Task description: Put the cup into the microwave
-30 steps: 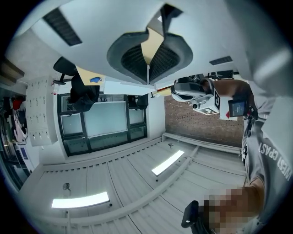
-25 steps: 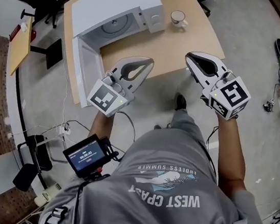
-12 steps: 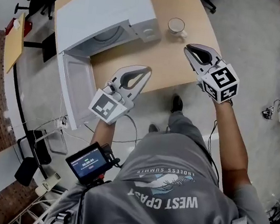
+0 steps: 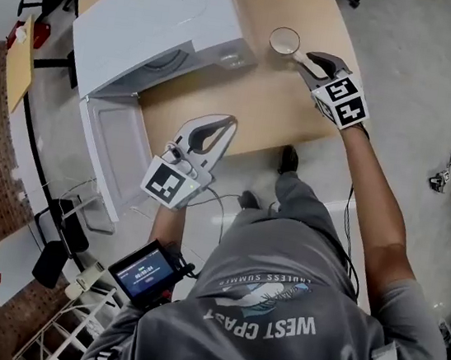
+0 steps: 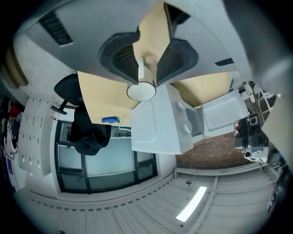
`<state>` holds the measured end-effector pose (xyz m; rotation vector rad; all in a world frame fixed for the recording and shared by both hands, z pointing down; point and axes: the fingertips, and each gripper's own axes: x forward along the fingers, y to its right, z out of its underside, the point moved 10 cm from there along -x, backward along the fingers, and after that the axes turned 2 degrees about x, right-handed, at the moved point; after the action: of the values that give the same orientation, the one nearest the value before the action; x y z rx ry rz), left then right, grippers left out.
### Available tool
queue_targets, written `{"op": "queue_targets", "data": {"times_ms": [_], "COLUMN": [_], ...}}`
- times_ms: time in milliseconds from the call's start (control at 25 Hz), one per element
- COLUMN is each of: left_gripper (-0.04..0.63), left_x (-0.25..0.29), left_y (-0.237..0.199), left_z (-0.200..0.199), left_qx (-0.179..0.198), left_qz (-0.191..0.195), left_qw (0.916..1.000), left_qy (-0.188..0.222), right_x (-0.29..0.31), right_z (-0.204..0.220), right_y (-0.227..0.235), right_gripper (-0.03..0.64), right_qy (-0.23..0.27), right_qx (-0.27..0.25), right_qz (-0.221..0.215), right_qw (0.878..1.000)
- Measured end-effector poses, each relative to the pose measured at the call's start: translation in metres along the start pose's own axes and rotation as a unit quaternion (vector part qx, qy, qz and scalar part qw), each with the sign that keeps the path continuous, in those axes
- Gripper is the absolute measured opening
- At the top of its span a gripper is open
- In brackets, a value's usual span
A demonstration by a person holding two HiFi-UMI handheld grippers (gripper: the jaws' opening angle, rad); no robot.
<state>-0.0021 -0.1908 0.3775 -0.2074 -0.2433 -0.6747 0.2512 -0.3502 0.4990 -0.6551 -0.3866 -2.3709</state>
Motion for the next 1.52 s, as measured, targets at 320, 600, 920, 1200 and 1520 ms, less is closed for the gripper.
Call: {"op": "queue_targets", "data": {"times_ms": [320,600,920,1200,1520], "left_gripper": [0.023,0.023,0.023,0.023,0.023], "left_x": [0.008,0.011,0.002,-0.020,-0.059], "left_y": [-0.007,-0.012,-0.012,-0.006,0.000], "left_z": [0.013,0.017,0.008,-0.004,-0.018], "left_qx": [-0.024,-0.021,-0.010,0.004,0.025], "left_qz": [-0.013,-0.018,-0.031,-0.039,-0.032], "left_qw": [0.9994,0.9992,0.9990,0.9992,0.9991], "left_qy": [-0.021,-0.029,-0.032,-0.011,0.011], "right_x": [0.051,0.061,0.041,0.000,-0.064], "right_z": [0.033,0.036,0.026,-0.004,-0.048], "right_y": [0.023,0.019,0.008,-0.023,-0.084], "right_gripper": [0.127,0.077,0.075,0.075,0.072], "right_qy": [-0.053,-0.046,-0.014,0.009,0.053], "right_qx": [-0.031,-0.054,-0.039,-0.043,-0.035], "right_qz": [-0.014,-0.019,-0.022,-0.028,-0.023], "right_qw": [0.998,0.997,0.999,0.999,0.998]}}
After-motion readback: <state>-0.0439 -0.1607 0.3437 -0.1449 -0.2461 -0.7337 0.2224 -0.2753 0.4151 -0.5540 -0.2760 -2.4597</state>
